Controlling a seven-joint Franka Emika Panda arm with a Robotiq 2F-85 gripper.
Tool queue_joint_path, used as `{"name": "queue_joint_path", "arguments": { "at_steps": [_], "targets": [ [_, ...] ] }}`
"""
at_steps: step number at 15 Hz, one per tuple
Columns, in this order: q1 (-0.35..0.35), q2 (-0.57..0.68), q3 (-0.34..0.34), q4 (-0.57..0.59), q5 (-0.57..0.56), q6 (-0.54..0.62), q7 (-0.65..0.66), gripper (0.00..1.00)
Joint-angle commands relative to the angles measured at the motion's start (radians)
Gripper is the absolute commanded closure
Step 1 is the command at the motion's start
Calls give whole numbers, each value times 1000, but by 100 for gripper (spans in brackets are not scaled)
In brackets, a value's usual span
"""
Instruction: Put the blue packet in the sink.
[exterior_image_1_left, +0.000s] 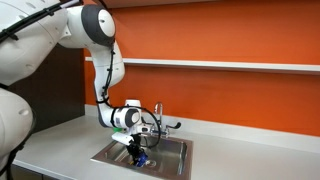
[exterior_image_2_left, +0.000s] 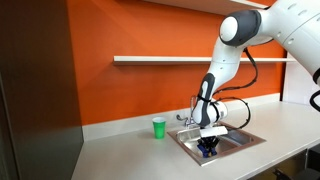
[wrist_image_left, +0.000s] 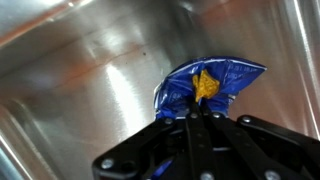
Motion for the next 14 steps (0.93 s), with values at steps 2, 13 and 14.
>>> {"name": "queue_joint_path", "arguments": {
  "at_steps": [2, 13, 14],
  "targets": [
    [11, 42, -9, 33, 31, 7, -4, 99],
    [88, -63, -70, 21, 11, -40, 26, 20],
    [105, -87, -85, 14, 3, -47, 33, 14]
  ]
}}
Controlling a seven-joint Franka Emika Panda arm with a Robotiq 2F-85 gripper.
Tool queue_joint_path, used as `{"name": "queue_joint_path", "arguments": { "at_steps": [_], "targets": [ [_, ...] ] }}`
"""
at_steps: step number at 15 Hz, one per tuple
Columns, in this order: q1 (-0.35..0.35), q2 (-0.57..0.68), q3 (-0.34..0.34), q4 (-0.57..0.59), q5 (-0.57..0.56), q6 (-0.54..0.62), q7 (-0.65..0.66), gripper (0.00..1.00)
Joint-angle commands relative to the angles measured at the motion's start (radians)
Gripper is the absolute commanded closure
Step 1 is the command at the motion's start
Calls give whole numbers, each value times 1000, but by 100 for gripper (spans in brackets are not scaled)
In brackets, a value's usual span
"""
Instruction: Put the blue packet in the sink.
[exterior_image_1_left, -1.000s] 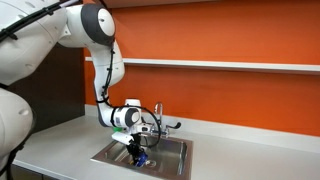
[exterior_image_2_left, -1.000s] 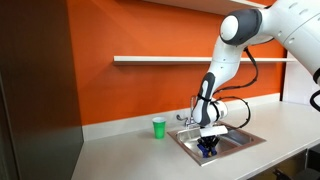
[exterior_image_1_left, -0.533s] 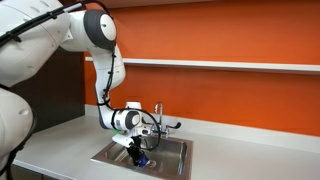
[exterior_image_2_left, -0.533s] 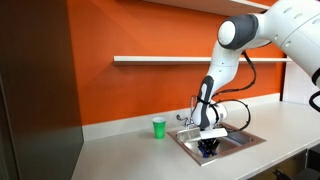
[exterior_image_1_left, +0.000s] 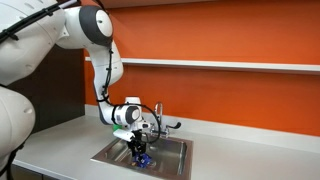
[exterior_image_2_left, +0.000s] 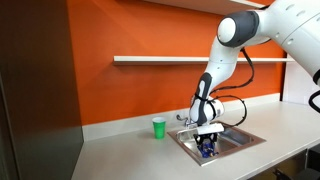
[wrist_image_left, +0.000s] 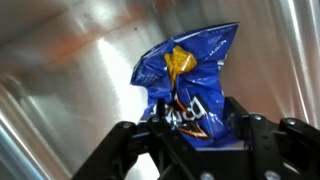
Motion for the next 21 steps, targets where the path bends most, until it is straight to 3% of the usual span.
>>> {"name": "queue_joint_path", "arguments": {
  "at_steps": [1, 2, 4, 11, 16, 21],
  "targets": [
    [64, -109, -55, -32, -25, -49, 39, 5],
    [78, -131, -68, -37, -32, -57, 48, 1],
    [81, -177, -67, -50, -40, -75, 39, 0],
    [-15, -360, 85, -158, -2, -90, -153, 0],
    [33, -492, 62, -260, -105, -127, -53, 0],
    [18, -647, 97, -370, -193, -220, 11, 0]
  ]
}}
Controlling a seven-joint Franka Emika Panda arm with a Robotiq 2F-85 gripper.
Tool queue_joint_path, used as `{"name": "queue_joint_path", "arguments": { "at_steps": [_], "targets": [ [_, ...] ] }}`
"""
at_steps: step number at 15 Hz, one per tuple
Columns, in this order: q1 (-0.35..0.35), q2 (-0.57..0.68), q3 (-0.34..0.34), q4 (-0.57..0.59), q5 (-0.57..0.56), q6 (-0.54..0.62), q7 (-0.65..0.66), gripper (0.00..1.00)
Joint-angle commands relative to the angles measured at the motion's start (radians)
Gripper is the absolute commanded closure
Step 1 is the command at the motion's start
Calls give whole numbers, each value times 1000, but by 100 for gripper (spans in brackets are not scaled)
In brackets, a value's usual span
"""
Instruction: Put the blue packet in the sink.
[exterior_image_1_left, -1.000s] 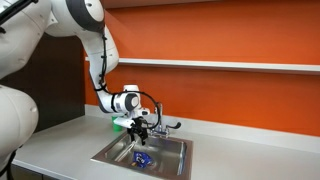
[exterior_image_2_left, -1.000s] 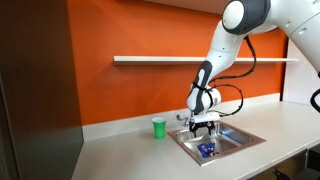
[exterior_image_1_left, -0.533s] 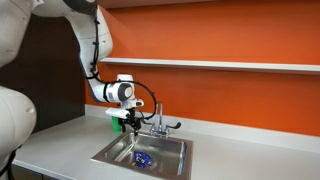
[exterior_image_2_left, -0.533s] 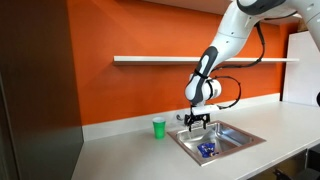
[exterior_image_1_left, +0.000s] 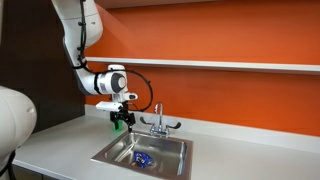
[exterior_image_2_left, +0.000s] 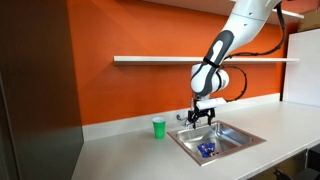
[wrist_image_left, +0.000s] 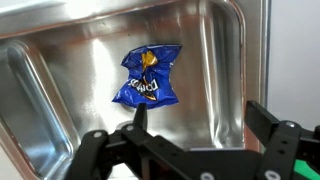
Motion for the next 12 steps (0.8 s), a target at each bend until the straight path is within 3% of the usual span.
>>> {"name": "queue_joint_path", "arguments": {
  "at_steps": [1, 7, 8, 12],
  "targets": [
    [-19, -159, 42, -104, -68, -100, 71, 0],
    [-53, -334, 123, -177, -43, -273, 70, 0],
    [-63, -242, 125, -136, -35, -210, 45, 0],
    [-70, -309, 143, -163, -31, -252, 43, 0]
  ]
}}
